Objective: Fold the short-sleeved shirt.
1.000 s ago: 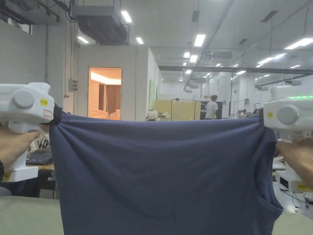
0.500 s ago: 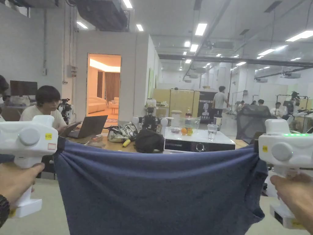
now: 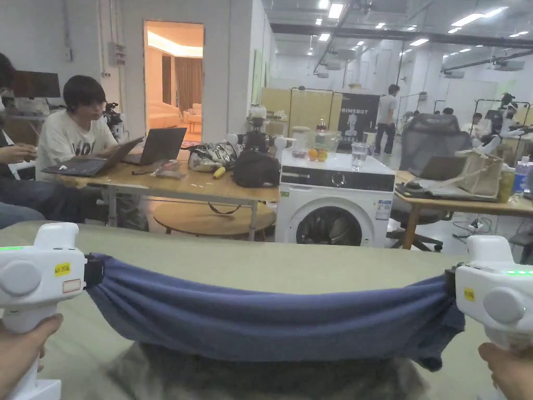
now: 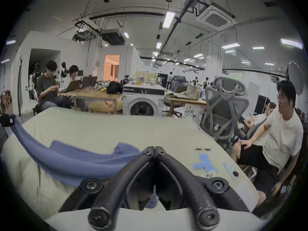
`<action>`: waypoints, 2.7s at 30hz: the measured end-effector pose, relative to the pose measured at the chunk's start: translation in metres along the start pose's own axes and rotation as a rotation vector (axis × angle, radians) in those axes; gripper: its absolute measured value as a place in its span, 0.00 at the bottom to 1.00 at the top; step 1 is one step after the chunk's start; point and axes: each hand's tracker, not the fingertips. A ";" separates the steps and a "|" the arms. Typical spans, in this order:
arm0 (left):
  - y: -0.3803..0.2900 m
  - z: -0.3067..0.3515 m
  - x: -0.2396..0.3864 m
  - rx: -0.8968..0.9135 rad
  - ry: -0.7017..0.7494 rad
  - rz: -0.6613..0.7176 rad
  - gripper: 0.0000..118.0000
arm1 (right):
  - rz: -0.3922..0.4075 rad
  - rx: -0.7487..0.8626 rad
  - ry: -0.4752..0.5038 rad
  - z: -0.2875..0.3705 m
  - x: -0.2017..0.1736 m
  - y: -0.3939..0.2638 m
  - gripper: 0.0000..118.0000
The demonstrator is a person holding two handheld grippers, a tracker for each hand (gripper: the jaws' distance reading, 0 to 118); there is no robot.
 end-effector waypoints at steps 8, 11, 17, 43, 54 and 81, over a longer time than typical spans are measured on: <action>-0.086 0.013 -0.006 -0.214 0.012 -0.053 0.00 | 0.070 -0.181 0.018 0.026 -0.002 -0.090 0.00; -0.114 0.010 -0.011 -0.290 0.010 -0.047 0.00 | 0.037 -0.270 0.022 0.022 0.001 -0.119 0.00; -0.155 -0.002 -0.020 -0.461 0.018 -0.013 0.00 | 0.097 -0.464 0.028 0.011 0.006 -0.176 0.00; -0.144 0.021 0.038 -0.027 0.035 0.005 0.30 | -0.024 -0.060 0.013 0.027 -0.043 -0.149 0.42; -0.152 0.030 0.067 0.137 0.104 -0.072 0.00 | -0.089 0.051 0.064 0.043 -0.069 -0.158 0.00; -0.186 -0.034 -0.012 -0.614 0.176 0.052 0.41 | -0.036 -0.117 0.080 0.030 -0.064 -0.176 0.00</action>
